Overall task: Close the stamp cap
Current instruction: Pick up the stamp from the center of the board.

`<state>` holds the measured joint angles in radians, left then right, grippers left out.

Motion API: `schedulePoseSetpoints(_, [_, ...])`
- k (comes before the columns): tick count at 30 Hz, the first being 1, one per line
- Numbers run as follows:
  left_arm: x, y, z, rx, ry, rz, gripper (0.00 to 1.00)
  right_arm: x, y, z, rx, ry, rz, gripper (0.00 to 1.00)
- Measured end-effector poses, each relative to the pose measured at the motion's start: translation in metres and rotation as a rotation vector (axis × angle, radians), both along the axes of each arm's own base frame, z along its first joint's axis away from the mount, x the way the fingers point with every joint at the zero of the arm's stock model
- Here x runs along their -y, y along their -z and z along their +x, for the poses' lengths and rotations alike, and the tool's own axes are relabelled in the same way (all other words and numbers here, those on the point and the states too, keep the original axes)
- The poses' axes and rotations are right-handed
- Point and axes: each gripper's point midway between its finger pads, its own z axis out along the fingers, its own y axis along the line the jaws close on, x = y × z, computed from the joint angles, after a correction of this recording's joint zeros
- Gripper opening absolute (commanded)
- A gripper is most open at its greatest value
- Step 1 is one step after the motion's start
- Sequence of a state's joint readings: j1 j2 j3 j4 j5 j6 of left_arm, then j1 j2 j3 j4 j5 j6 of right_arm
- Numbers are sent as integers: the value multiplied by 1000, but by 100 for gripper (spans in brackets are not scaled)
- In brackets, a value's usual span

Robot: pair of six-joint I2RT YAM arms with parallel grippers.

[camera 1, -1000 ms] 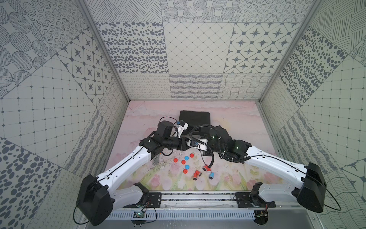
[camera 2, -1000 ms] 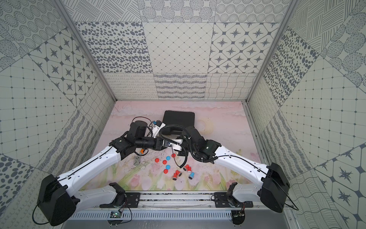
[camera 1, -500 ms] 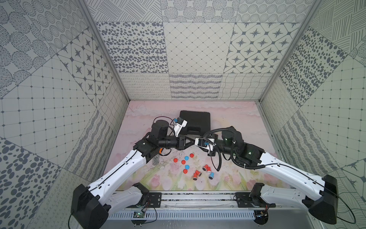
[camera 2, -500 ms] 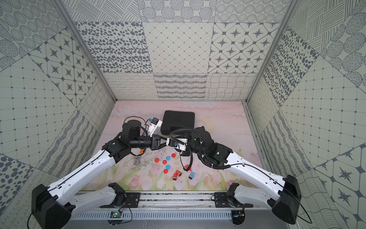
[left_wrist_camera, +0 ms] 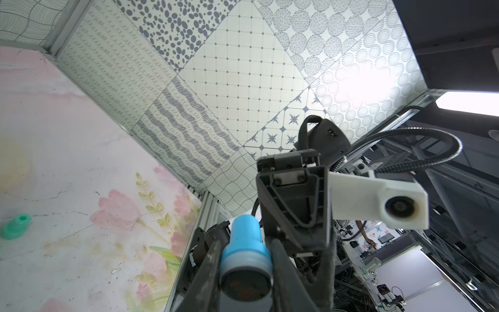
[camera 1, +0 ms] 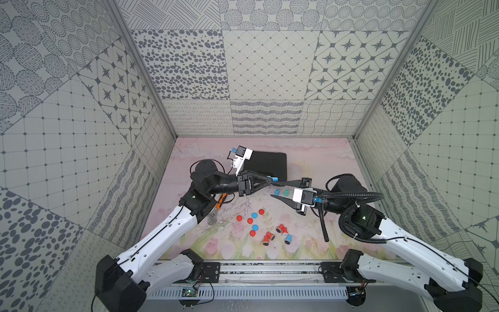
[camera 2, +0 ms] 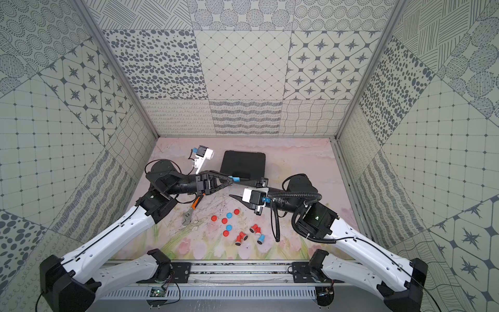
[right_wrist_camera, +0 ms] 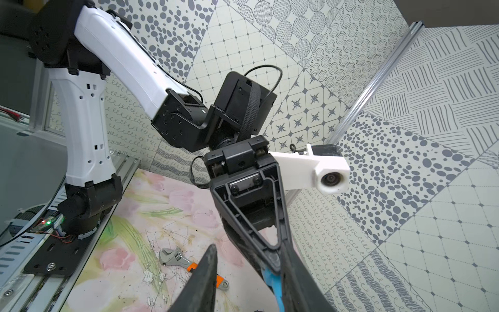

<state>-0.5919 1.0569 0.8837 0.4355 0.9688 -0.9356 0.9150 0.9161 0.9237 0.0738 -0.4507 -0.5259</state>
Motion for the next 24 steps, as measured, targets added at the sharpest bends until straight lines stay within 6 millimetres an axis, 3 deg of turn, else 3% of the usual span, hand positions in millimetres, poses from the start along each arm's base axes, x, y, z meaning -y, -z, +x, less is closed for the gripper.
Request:
schedulePoseSetpoints(7, [1, -18, -5, -8, 69, -83, 1, 1, -5, 1, 1, 9, 21, 38])
schedulePoseSetpoints(12, [1, -25, -10, -7, 107, -114, 0, 10, -21, -3, 26, 20, 70, 39])
schedulePoseSetpoints(24, [-3, -32, -21, 5, 157, -131, 0, 12, -38, 1, 39, 47, 94, 34])
